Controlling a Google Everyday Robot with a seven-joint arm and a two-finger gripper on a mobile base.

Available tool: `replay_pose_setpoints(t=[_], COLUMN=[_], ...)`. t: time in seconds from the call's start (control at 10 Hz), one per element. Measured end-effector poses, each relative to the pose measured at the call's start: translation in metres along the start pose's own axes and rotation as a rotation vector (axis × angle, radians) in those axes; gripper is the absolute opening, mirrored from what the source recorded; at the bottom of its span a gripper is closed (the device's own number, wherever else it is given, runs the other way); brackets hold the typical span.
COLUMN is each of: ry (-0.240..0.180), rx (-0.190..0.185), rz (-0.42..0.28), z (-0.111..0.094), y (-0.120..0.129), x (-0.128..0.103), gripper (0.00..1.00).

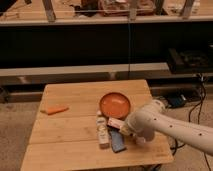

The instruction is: Place the eraser on the white sponge

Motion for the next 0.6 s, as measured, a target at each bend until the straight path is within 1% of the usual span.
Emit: replay_pose_setpoints(t=[0.6], ry=[-0.013], rx=[0.009], rz=[-0.025], z=[0.0015], y=[0.0012], x=[-0.0001], gripper=[0.24])
